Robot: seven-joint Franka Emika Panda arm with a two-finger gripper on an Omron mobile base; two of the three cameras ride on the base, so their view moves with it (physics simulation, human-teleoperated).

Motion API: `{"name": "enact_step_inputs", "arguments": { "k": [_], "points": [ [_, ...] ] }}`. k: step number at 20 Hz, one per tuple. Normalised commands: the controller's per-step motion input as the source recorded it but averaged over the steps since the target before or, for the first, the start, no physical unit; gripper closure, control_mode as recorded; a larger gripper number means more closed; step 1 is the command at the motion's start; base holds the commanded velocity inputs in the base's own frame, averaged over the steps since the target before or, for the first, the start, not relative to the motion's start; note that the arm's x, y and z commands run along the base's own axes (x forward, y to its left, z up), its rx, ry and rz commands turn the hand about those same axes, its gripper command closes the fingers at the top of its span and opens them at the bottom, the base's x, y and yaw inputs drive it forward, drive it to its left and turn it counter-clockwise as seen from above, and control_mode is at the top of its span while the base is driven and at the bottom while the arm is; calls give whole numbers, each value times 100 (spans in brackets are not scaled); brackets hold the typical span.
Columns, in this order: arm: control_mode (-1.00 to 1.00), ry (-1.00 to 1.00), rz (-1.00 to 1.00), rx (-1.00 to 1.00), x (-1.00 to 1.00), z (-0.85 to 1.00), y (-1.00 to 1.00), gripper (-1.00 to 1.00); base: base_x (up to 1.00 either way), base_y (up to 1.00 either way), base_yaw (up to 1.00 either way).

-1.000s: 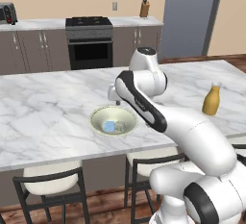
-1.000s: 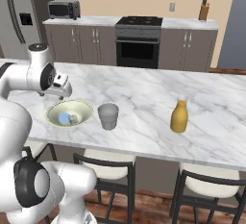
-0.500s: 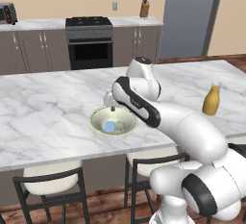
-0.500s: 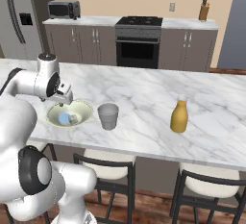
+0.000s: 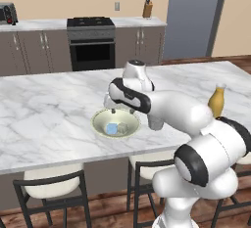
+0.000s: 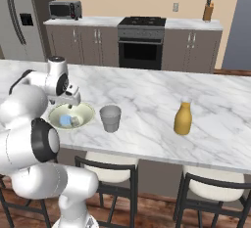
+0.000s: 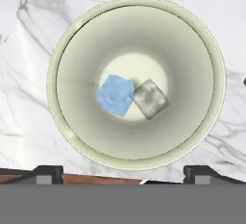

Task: There are two ice cubes in the ice bowl. Place both ice cubes in the glass cup.

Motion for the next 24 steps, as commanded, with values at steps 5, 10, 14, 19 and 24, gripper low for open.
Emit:
{"name": "enact_step_inputs", "arguments": {
  "k": [5,10,14,19,24],
  "points": [
    [-100,11,11,-16,34,-44,0,-100,0,0,0],
    [-100,5,28,-20,3,-55,0,-100,0,0,0],
    [-100,0,23,-10,1,-51,0,-100,0,0,0],
    [-100,8,6,-2,4,-22,2,-100,0,0,0],
    [-100,5,0,-1,33,-26,0,-100,0,0,0]
  ]
}}
